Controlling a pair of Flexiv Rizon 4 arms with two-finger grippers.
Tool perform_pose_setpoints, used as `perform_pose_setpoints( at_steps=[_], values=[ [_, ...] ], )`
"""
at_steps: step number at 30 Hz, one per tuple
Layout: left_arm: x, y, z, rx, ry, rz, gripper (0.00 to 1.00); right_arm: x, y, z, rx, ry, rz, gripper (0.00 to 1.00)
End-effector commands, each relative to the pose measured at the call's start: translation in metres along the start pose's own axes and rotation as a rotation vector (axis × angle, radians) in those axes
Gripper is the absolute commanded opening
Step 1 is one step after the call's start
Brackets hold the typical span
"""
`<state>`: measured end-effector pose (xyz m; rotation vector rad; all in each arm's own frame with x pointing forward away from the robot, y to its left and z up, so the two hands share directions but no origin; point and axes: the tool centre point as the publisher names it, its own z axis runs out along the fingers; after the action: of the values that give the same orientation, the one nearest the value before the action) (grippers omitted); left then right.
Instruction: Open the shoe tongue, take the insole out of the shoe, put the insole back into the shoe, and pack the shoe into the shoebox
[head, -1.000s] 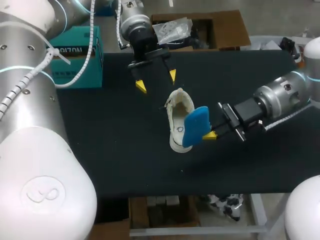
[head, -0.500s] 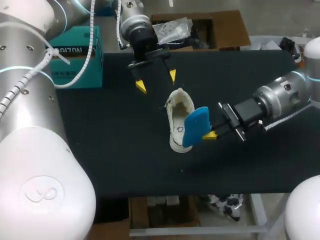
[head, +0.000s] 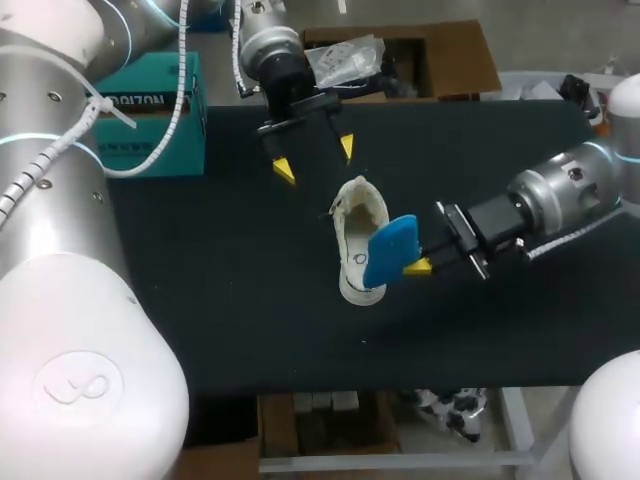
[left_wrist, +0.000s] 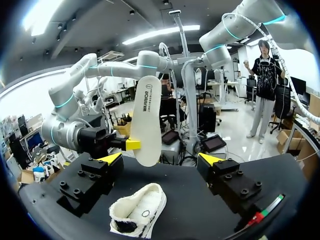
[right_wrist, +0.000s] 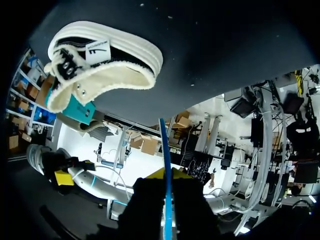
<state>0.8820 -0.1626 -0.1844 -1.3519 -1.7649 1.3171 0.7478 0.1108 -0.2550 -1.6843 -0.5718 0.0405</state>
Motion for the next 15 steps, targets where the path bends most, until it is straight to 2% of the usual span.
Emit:
perform_pose_setpoints(
  at_steps=[1,7,9,10,12,14,15],
  values=[
    [0.024,-0.015,0.034,-0.080,-0.186,-0.014,1.00,-0.003,0.004,0.001,-0.011,0.057,0.007,0.00],
    [0.040,-0.018,0.052,-0.204,-0.391,-0.032,1.00,0.009,0.007,-0.005,-0.054,0.120,0.007,0.00],
    [0.044,-0.019,0.056,-0.170,-0.460,-0.023,1.00,0.013,0.007,-0.007,-0.062,0.133,-0.004,0.00],
    [0.047,-0.018,0.059,-0.211,-0.501,-0.026,1.00,0.015,0.007,-0.008,-0.067,0.141,-0.002,0.00],
    [0.051,-0.017,0.063,-0.165,-0.559,-0.022,1.00,0.018,0.009,-0.010,-0.062,0.160,-0.019,0.00],
    [0.054,-0.017,0.067,-0.207,-0.667,-0.041,1.00,0.022,0.011,-0.011,-0.062,0.195,-0.022,0.00],
    [0.056,-0.017,0.069,-0.181,-0.701,-0.055,1.00,0.023,0.012,-0.012,-0.056,0.216,-0.025,0.00]
  ],
)
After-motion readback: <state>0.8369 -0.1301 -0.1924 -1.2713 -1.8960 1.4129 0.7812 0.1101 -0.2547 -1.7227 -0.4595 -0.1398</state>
